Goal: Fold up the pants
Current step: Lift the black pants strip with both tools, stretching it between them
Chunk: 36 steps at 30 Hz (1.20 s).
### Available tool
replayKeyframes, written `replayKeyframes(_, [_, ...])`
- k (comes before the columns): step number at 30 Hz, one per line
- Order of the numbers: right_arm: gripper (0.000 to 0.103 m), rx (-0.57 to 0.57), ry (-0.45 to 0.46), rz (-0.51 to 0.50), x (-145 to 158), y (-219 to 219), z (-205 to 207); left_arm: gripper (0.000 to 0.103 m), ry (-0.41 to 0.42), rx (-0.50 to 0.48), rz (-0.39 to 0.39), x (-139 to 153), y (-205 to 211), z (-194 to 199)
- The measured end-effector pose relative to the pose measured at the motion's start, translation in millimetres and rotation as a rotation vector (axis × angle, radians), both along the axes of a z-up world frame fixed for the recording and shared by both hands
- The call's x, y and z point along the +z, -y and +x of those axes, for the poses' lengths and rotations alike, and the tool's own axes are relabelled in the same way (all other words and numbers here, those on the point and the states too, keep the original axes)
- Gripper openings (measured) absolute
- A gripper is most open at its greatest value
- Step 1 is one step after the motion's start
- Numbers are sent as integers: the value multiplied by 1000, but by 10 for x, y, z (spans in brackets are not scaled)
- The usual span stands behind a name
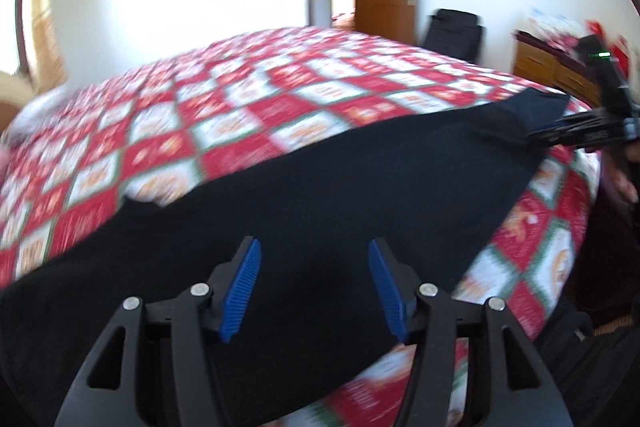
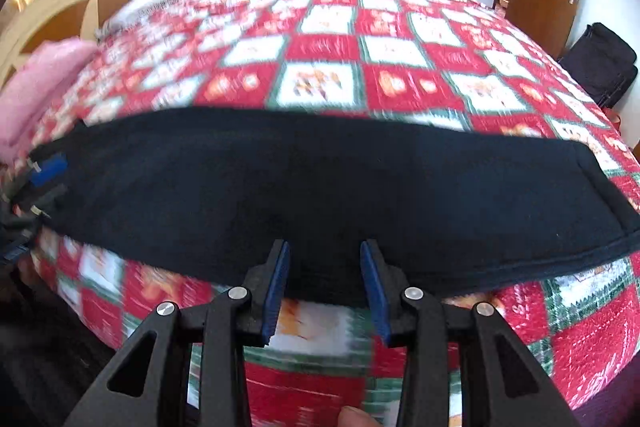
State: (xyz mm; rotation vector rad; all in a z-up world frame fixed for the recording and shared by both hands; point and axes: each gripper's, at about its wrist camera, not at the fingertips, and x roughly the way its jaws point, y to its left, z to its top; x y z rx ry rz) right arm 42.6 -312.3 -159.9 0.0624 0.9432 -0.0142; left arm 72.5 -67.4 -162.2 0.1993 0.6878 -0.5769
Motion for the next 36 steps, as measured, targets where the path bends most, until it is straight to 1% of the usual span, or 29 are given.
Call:
replayKeyframes(2, [39, 48, 37, 24, 78, -179, 47, 59, -32, 33, -4, -80, -111, 52])
replayKeyframes(3, [39, 79, 37, 20, 76, -284, 91, 59, -32, 34, -9, -112, -148, 46])
replayKeyframes(5, [39, 135, 24, -3, -1, -525, 192, 59, -7, 20, 9, -138, -151, -5])
replayKeyframes(6, [39, 150, 11, -8, -53, -600, 223, 59, 5, 15, 24, -148, -147, -37])
replayKeyframes(8, [40, 187, -59, -19, -264, -772, 253, 60, 12, 10, 20, -167, -194, -65])
replayKeyframes(9, [40, 197, -52, -75, -330, -852, 213, 60, 7, 17, 1, -165, -229, -64])
replayKeyframes(10, [40, 208, -26, -116, -341, -905, 164, 60, 0, 24, -18, -140, -264, -51])
replayKeyframes(11, [40, 215, -22, -138, -354, -936, 119, 60, 6, 29, -28, -91, -292, -30])
replayKeyframes(13, [40, 210, -32, -111, -349, -896, 93, 60, 63, 51, -26, 39, -349, 20])
replayKeyframes(14, [41, 206, -36, -83, -348, -856, 97, 64, 69, 57, -26, 88, -381, 79])
replayKeyframes(16, [41, 191, -28, -15, -345, -765, 111, 70, 38, 72, -39, 140, -448, 257])
replayKeyframes(17, [41, 181, -14, 12, -330, -741, 108, 70, 15, 78, -40, 135, -467, 361])
replayKeyframes(19, [41, 174, 13, 36, -301, -717, 99, 70, -35, 101, 4, 65, -460, 583])
replayKeyframes(20, [42, 176, 23, 36, -289, -722, 95, 70, -74, 136, 43, -9, -459, 739])
replayKeyframes(21, [43, 181, 24, 28, -285, -736, 100, 71, -118, 164, 50, -83, -480, 856])
replayKeyframes(22, [43, 187, 14, 19, -305, -748, 118, 74, -131, 172, 18, -93, -526, 897])
replayKeyframes(23, [44, 195, 2, -1, -333, -774, 125, 74, -143, 181, -8, -88, -536, 935])
replayKeyframes(24, [44, 205, 1, -25, -357, -805, 120, 75, -147, 185, -1, -87, -517, 954])
replayKeyframes(25, [45, 222, 10, -58, -376, -840, 95, 77, -139, 182, 17, -80, -480, 936])
replayKeyframes(27, [45, 237, 25, -89, -387, -875, 68, 78, -136, 189, 49, -43, -424, 870])
replayKeyframes(28, [45, 238, 26, -85, -374, -862, 65, 78, -138, 194, 55, -8, -408, 830])
replayKeyframes(30, [45, 235, 27, -44, -293, -797, 64, 78, -123, 180, 21, 101, -358, 748])
replayKeyframes(31, [45, 228, 36, -21, -225, -732, 57, 78, -110, 171, 20, 147, -316, 718])
replayKeyframes(33, [47, 170, 82, -21, -73, -532, 42, 78, -93, 146, 26, 184, -199, 701])
replayKeyframes(35, [48, 92, 107, -29, 39, -276, 42, 79, -101, 119, 29, 157, -68, 716])
replayKeyframes(36, [48, 46, 120, -17, 93, -109, 37, 79, -104, 108, 34, 123, -3, 719])
